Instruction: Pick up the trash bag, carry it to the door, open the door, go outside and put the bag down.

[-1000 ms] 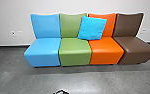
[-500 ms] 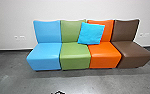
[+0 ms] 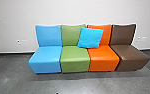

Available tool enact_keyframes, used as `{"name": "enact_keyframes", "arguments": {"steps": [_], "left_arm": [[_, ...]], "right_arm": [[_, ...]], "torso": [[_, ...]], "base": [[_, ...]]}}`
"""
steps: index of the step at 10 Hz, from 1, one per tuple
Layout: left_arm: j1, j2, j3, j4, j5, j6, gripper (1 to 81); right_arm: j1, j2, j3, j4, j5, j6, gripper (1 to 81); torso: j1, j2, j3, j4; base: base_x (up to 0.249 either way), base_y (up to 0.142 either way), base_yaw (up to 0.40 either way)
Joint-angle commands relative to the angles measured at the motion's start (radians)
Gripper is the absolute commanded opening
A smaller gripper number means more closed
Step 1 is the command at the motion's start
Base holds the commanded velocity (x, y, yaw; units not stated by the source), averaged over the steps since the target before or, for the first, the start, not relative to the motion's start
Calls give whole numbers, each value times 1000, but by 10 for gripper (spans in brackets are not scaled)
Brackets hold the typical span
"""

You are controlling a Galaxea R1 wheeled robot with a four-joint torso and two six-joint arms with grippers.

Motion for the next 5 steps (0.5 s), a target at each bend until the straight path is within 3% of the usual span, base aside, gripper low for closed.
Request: {"name": "enact_keyframes", "arguments": {"steps": [1,4,5], "left_arm": [[-70,-66,60,61,59,5,10],[-51,-158,166,107,59,5,10],[-51,-179,191,112,59,5,10]], "right_arm": [[45,-43,3,9,-68,-2,811],[36,1,-41,8,-70,-2,811],[36,6,-43,8,-76,-2,811]], "torso": [[-63,97,-1,0],[-132,205,5,0],[-156,241,33,0]], "base": [[0,0,0],[0,0,0],[0,0,0]]}}
